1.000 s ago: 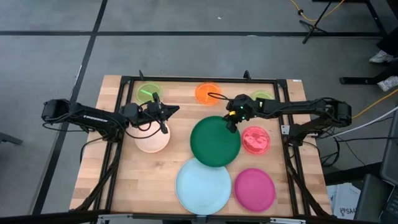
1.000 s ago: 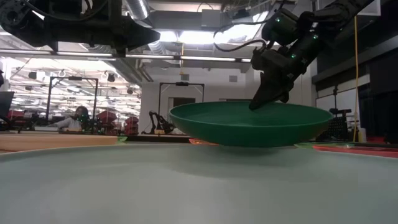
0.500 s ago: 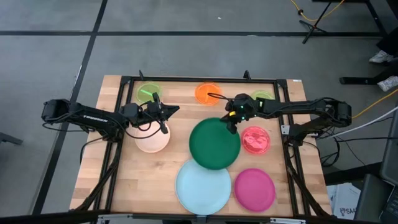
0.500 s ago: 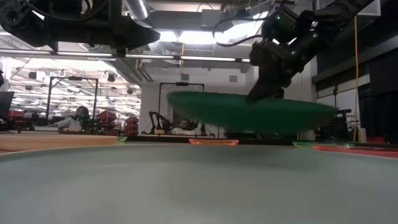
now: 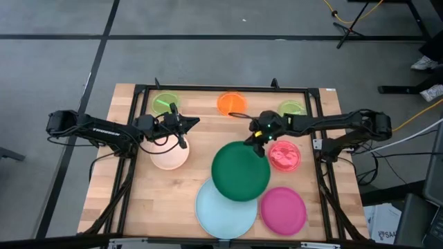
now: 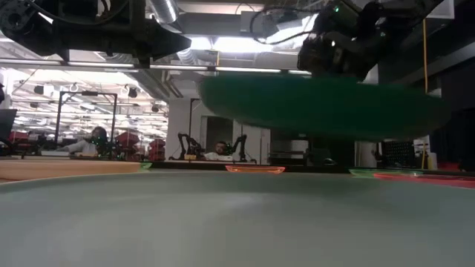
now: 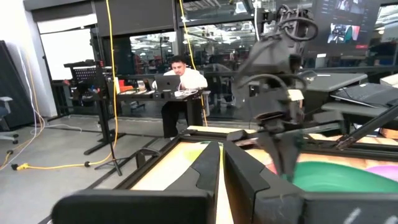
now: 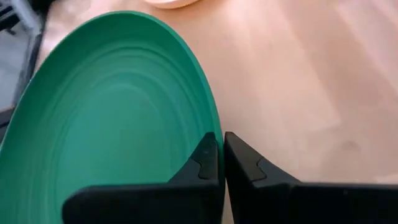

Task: Stack plastic plates
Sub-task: Stack the green plate on top of the light blue plate

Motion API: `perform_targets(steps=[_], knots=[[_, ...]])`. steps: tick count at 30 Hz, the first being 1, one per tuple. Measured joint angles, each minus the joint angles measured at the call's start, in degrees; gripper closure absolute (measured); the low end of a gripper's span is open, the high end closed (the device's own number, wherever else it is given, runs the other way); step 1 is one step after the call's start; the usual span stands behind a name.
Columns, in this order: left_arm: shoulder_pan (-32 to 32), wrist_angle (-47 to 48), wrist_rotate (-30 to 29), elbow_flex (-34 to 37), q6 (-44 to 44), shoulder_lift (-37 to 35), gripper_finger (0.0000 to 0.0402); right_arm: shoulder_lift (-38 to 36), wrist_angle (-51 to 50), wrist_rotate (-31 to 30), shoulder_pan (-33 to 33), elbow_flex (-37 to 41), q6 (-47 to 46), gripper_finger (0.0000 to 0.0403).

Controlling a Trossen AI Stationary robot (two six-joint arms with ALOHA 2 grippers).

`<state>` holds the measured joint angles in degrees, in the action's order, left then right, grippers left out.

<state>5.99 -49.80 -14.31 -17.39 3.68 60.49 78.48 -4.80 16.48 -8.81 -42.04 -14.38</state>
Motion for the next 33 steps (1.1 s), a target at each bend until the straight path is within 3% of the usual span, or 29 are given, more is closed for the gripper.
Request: perform_targets(steps=[19,33], knots=[[0.0,-0.2,0.0,0.0,0.0,0.0,0.0386,5.8,12.5,-4.1,12.3,0.0,-5.5,0.0402],[0.0,-0.4,0.0,0.0,0.0,0.0,0.0386,13.9,21.0,-5.4,14.2,0.0,-7.9,0.0402]])
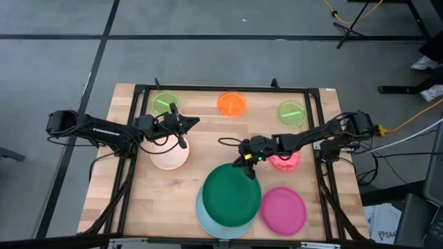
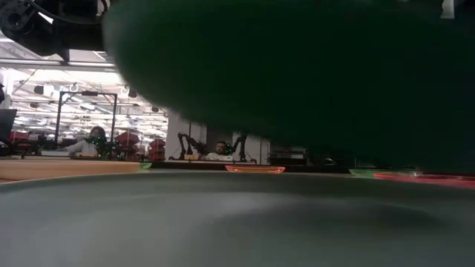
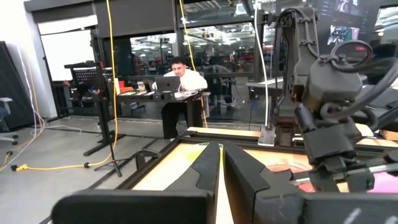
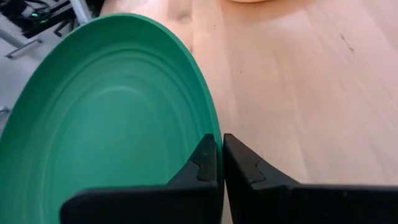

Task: Stack plastic plates
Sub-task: Stack the green plate on top of the light blue plate

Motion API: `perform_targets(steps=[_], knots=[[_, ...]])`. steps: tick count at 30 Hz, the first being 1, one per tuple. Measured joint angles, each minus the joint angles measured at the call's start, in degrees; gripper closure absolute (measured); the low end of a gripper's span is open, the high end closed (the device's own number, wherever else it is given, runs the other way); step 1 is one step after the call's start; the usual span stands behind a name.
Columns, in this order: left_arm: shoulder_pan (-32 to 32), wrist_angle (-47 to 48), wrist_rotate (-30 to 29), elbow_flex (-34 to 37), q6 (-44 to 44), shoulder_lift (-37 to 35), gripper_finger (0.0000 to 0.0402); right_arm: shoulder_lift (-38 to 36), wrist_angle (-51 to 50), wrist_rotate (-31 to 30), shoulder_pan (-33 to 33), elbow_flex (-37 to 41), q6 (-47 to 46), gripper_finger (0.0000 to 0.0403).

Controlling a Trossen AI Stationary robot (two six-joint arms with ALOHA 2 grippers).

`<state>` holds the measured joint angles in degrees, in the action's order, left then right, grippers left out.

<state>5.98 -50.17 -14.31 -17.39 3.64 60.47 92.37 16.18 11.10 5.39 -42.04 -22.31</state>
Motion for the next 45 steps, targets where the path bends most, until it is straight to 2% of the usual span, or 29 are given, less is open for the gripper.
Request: perform_targets(steps=[16,30,41,45], knots=[[0.0,0.0,0.0,0.0,0.0,0.0,0.0386,6.0,5.2,0.3,0.4,0.0,-1.9,0.0402],[0.0,0.0,0.0,0.0,0.0,0.0,0.0386,6.7,7.8,1.5,2.8,0.0,-1.7,0.0402],[0.0,0.0,0.0,0.0,0.0,0.0,0.0386,6.6,8.0,-1.1,2.9,0.0,-1.4,0.0402],[0.0,0.0,0.0,0.0,0.0,0.0,0.0386,6.6,8.3,-1.0,2.9,0.0,-1.5,0.0387]])
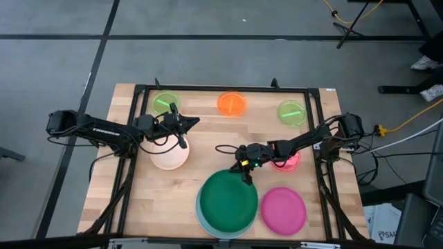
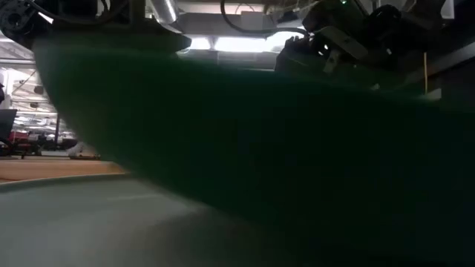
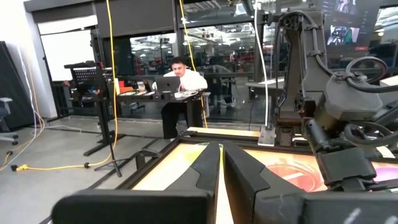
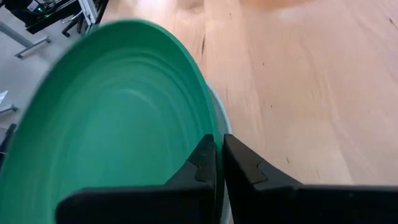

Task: Stack plastic plates
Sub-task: Stack the green plate on top of the light blue plate, then move the stack of plates to the center of the table

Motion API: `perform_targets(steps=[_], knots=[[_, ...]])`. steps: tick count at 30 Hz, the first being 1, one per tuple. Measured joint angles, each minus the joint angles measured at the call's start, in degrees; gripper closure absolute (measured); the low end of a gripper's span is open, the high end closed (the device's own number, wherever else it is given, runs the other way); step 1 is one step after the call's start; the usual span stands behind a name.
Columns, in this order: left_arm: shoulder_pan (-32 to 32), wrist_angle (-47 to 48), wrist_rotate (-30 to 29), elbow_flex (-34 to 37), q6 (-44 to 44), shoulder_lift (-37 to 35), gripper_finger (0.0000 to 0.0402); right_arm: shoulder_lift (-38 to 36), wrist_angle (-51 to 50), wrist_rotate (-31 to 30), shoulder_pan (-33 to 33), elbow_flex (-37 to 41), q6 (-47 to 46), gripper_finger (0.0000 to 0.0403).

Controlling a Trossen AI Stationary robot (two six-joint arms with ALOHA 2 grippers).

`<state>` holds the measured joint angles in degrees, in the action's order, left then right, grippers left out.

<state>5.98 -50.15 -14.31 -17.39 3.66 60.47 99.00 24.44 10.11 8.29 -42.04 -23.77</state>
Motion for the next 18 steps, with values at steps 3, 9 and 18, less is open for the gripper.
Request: perform_targets(steps=[3,9,18], knots=[[0.0,0.0,0.0,0.0,0.0,0.0,0.0386,0.0,0.4,0.0,0.0,0.0,0.0,0.0358],[0.0,0.0,0.0,0.0,0.0,0.0,0.0386,0.6,1.8,0.0,0.0,0.0,-0.4,0.0305],[0.0,0.0,0.0,0.0,-0.1,0.0,0.0386,-3.3,-8.8,5.5,-0.8,-1.9,3.2,0.0293]])
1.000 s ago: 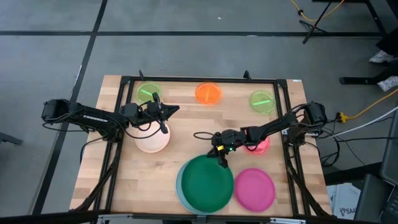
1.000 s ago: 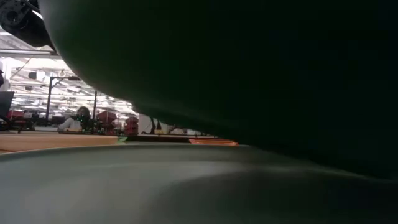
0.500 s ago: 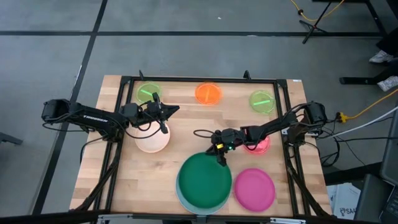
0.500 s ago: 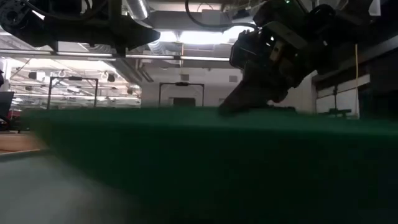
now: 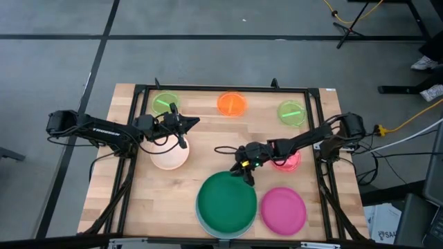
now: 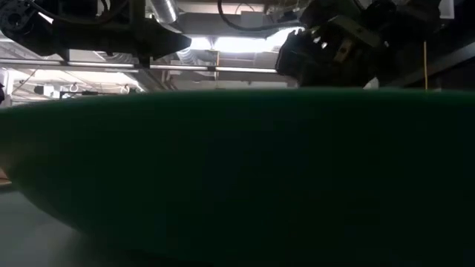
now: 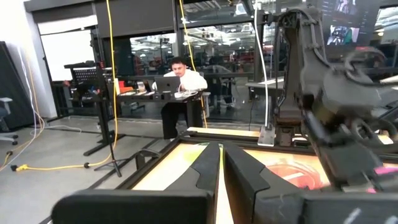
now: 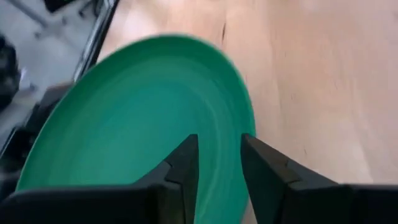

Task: Stack plastic plates
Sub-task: Move the stack of plates to the center of the table

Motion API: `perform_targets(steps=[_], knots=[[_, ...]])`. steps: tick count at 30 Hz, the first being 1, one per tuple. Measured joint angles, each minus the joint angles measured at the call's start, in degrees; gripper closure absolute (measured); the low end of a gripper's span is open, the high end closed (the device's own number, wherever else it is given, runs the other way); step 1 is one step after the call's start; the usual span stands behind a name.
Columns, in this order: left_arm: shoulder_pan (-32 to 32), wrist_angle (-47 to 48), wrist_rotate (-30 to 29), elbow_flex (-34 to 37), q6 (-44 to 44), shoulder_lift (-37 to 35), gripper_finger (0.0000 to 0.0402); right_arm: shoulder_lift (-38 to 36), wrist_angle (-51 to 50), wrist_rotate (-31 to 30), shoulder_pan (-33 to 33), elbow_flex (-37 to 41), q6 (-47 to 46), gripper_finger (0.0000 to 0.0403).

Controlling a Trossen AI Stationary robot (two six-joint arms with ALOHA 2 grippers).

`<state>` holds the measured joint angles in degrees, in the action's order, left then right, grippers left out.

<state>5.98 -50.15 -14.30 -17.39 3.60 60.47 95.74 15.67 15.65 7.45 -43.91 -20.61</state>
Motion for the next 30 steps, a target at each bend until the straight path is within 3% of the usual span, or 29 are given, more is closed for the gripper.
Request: perform_targets(steps=[2,7,12,17,21,30], knots=[[0.0,0.0,0.0,0.0,0.0,0.0,0.0386,-4.3,-7.0,-1.5,-0.1,-0.1,1.2,0.0293],[0.0,0.0,0.0,0.0,-0.1,0.0,0.0386,-16.3,-22.8,-12.3,0.9,1.1,1.6,0.0292],[0.0,0.0,0.0,0.0,-0.1,0.0,0.0386,-25.0,-29.4,-21.0,3.0,5.3,-2.2,0.0292],[0.0,0.0,0.0,0.0,-0.1,0.0,0.0386,-27.4,-28.6,-18.8,4.5,11.8,-11.5,0.0292],[0.0,0.0,0.0,0.0,-0.2,0.0,0.0386,-25.5,-22.3,-15.1,6.0,15.7,-17.4,0.0292],[0.0,0.0,0.0,0.0,-0.2,0.0,0.0386,-16.8,-10.9,-11.0,6.9,17.4,-19.6,0.0292]])
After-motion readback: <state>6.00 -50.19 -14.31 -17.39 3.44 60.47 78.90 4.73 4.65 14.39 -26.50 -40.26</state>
